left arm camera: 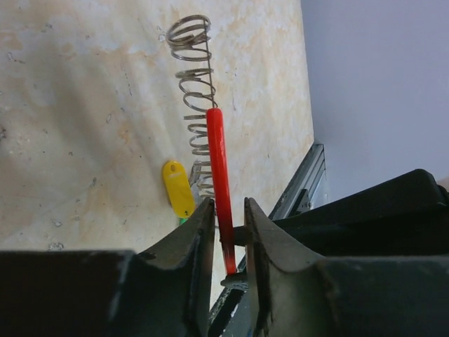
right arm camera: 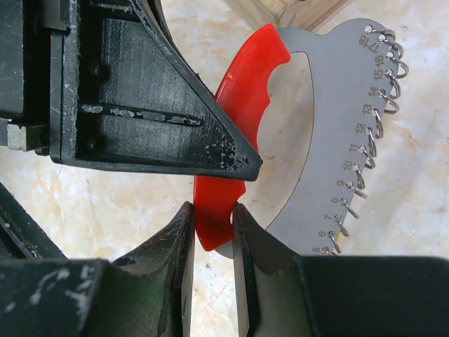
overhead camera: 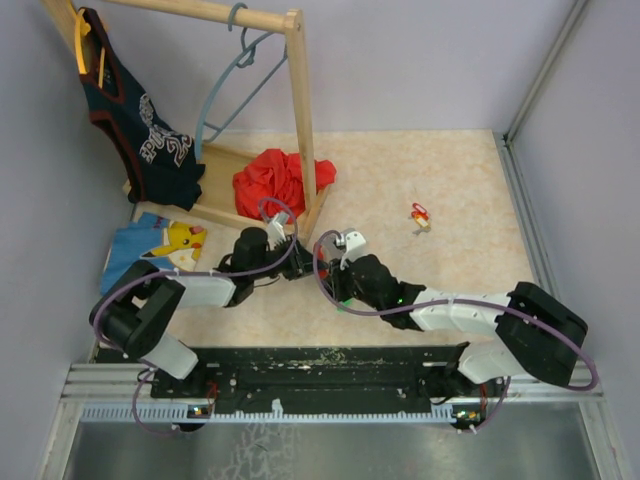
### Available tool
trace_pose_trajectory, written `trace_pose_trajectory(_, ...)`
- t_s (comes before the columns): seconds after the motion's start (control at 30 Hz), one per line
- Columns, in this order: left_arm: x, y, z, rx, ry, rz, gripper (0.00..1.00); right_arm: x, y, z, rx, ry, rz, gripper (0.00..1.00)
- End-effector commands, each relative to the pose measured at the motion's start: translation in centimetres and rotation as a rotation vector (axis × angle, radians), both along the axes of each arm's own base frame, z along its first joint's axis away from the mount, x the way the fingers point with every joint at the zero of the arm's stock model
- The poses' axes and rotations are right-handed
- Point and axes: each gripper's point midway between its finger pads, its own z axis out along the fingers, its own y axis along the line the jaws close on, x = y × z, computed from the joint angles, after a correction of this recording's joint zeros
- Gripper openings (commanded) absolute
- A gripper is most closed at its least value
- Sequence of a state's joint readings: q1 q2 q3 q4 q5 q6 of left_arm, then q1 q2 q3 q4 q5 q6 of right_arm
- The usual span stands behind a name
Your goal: Put the keys on the keyring
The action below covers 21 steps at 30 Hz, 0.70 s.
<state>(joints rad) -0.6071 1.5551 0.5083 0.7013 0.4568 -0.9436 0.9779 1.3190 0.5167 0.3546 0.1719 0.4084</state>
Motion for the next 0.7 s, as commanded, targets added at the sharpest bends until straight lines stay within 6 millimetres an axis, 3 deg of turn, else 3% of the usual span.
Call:
trace_pose_trajectory(0.0,0.2,-0.7,1.3,-0.027,-0.073,-0.013,0.23,0.5,1.6,3.0,0.075,-0.090,0.023,0.11)
trace_pose_trajectory(0.13,0.3,-0.4,2.0,-0.001,-0.155,-0.025,0.08,0.4,1.3,3.9,0.081,-0.121,0.034,0.18)
trace_pose_trajectory(0.23,0.7,0.2,2.7,0.057,-0.231,-0.028,0.00,0.3,0.5,5.5,0.097,-0.174,0.033,0.35)
trace_pose_trajectory(0.4,0.9,1.5,4.8,0.128,-0.387,-0.019,0.00,-0.3,-1.7,8.7,0.114,-0.300,0.039,0.52)
trace_pose_trajectory(0.53,0.6,2.3,6.6,0.145,-0.502,-0.022,0.00,-1.5,-2.6,10.2,0.096,-0.439,0.126,0.53)
trace_pose_trajectory(0.67,0.1,2.7,8.3,0.157,-0.611,-0.047,0.00,-3.0,-3.0,10.3,0.082,-0.572,0.238,0.54)
